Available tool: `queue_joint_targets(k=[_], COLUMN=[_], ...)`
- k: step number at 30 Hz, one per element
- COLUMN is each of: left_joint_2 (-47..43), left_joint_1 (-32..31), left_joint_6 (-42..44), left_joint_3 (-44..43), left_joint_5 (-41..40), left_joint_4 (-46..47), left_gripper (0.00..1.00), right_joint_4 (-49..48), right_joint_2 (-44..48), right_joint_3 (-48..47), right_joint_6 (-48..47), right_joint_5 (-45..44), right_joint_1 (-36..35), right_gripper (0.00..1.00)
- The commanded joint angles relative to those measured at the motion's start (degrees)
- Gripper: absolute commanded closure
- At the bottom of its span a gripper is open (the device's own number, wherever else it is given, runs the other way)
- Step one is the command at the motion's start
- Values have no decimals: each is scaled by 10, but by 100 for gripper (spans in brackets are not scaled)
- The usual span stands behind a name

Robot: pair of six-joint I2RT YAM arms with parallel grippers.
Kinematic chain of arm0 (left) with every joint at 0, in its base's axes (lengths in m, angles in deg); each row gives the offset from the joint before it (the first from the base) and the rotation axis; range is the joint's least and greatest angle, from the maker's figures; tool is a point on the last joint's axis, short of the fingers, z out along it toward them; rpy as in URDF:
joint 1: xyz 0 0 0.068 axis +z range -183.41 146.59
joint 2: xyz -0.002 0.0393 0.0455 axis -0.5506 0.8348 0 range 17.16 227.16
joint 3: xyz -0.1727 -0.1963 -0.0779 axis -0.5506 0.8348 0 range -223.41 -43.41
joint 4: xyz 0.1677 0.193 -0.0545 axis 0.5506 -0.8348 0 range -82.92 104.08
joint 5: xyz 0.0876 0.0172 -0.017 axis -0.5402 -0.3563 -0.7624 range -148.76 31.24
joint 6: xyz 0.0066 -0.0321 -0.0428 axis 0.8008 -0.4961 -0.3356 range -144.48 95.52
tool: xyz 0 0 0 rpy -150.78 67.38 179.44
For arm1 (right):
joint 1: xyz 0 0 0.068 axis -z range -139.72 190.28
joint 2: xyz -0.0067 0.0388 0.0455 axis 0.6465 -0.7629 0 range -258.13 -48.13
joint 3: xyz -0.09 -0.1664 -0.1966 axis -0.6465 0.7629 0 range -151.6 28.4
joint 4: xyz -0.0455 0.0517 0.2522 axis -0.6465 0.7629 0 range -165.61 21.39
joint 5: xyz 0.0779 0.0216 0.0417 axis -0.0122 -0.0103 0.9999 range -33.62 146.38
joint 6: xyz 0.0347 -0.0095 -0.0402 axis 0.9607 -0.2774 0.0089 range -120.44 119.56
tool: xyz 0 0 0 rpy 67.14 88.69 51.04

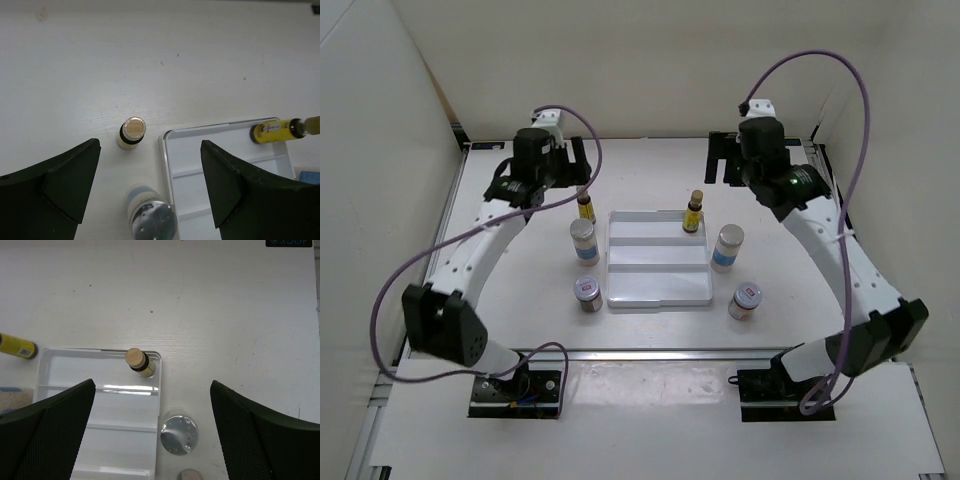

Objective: Organize the condiment bottles

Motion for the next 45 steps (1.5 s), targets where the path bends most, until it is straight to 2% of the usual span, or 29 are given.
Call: queue_joint_targets(k=[1,9,13,17,23,25,29,33,45], left_joint_2=[76,180,205,231,245,245,245,245,268], left_joint_1=[-5,-5,-5,-5,-5,-5,-5,-5,-5], left_joint_6=[-6,-12,-17,-11,-11,-11,-11,-5,5], left_joint_3=[-34,-88,-105,-128,-142,-142,-142,-142,-153], left_joint_5=[20,13,-4,-4,-4,-4,-9,-15,-2], left_joint_4=[-68,-73,-73,-73,-73,-73,-78,-84,-95], left_gripper=[8,11,14,25,38,38,27,27,50], right_joint_4=[30,35,35,30,30,30,35,40,40], right_joint_2=[44,194,254,292,303,303,308,308,314], right_joint_3=[-3,67,93,107,112,112,112,112,117], right_joint_6=[-10,-10,-10,-15,-20,-20,-20,-20,-26], right_joint_5=[25,85,80,80,62,62,57,57,46], right_joint_1=[0,0,0,0,0,0,0,0,0], right_gripper=[1,1,1,1,1,1,1,1,1])
